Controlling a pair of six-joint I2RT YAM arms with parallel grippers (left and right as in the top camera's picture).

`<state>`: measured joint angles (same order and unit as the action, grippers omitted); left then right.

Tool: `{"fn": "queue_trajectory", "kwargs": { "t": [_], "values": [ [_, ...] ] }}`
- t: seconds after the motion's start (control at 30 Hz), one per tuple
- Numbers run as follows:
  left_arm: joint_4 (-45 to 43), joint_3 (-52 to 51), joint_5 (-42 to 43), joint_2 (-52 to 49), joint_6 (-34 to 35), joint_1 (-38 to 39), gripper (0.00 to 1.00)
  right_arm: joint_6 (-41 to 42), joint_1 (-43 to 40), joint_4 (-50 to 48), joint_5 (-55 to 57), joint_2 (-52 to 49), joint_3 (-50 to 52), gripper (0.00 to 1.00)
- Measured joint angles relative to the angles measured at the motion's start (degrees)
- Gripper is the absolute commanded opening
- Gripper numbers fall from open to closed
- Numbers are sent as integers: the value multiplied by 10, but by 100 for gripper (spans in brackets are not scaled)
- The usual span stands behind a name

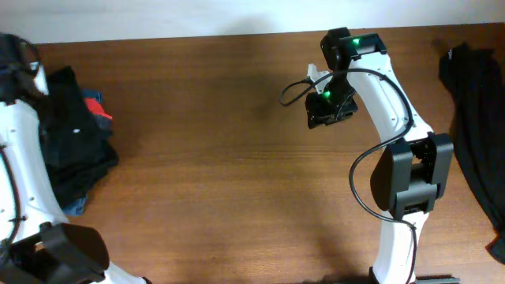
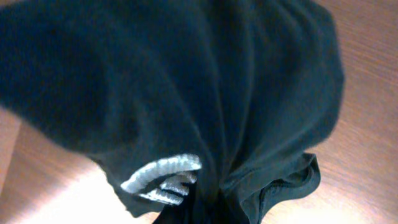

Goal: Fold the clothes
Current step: 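Carry the folded shirt left and place it on the clothes pile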

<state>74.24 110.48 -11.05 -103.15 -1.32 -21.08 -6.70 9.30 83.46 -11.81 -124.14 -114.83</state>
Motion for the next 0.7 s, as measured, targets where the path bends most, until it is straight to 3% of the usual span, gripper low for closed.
{"fn": "queue_trajectory", "kwargs": {
  "t": [0.37, 0.7],
  "values": [
    [-41, 0, 39, 0, -3, -44, 0, 0, 0, 5, 0, 0, 0, 48],
    [-113, 0, 194, 0, -7, -44, 0, 0, 0, 5, 0, 0, 0, 48]
  ]
}}
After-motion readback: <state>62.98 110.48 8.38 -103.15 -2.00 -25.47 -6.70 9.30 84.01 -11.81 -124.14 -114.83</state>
